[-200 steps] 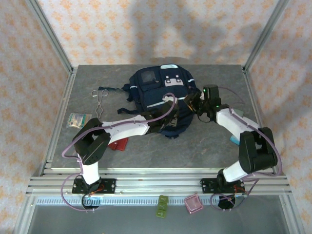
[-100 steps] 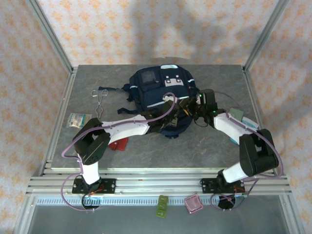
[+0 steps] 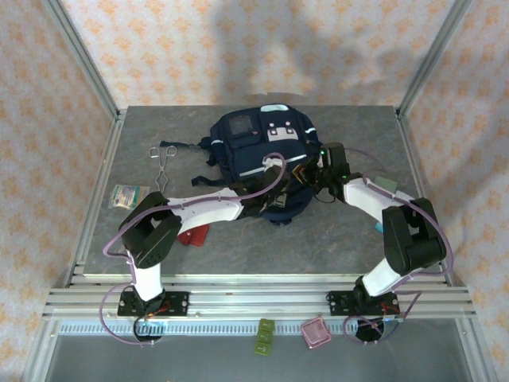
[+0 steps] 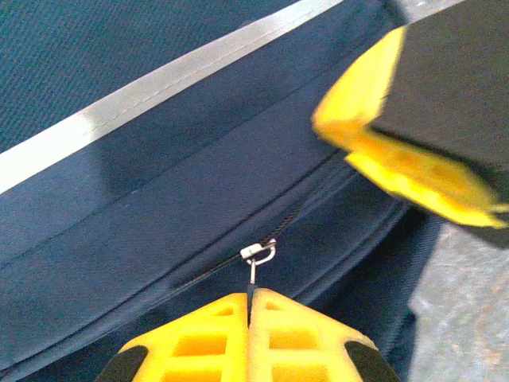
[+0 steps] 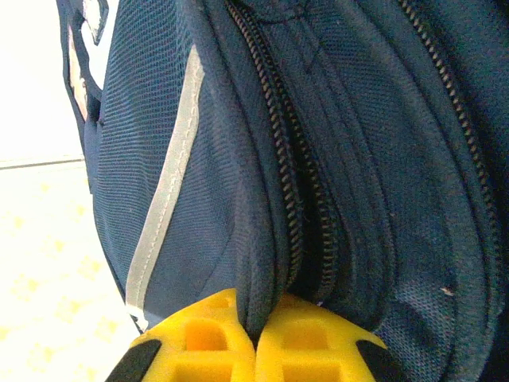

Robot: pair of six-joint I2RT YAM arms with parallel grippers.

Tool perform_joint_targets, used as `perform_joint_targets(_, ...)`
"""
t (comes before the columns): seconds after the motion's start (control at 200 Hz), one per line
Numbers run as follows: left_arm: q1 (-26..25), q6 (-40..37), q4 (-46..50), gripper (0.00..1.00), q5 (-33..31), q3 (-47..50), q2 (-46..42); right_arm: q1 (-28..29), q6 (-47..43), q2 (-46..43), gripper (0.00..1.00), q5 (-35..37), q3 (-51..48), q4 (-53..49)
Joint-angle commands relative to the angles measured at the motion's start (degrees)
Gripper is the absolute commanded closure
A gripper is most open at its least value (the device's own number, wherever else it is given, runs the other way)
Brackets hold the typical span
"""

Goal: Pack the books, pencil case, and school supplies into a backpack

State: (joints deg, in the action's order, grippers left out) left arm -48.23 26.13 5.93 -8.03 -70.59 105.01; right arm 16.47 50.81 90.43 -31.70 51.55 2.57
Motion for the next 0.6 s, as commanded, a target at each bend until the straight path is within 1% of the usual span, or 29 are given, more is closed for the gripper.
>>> perform_joint_targets(0.0,2.7,1.6,2.3,1.0,-3.1,5.0,-3.0,-0.3,-0.9,-1.9,1.0,2.7,1.7,2.9)
perform_joint_targets(0.095,4.9,2.0,2.1,1.0,-4.7,8.5,-5.5,-0.5,-0.8,-2.8,1.0,3.0,1.2,3.1)
perform_joint_targets(0.395,12.5,3.0,2.9,1.0,-9.5,15.0,-10.9,-1.1,-0.5,-6.3,1.0,4.1,-1.0,4.0)
perform_joint_targets(0.506,15.2,3.2,2.5,1.0,-9.7,15.9,-11.9,-1.3,-0.3,-6.8,1.0,3.7,-1.5,4.5)
perform_joint_targets(0.596,16.0,3.1,2.5,1.0,-9.0,15.2,-12.3,-1.2,-0.1,-6.7,1.0,2.0,-1.4,5.4)
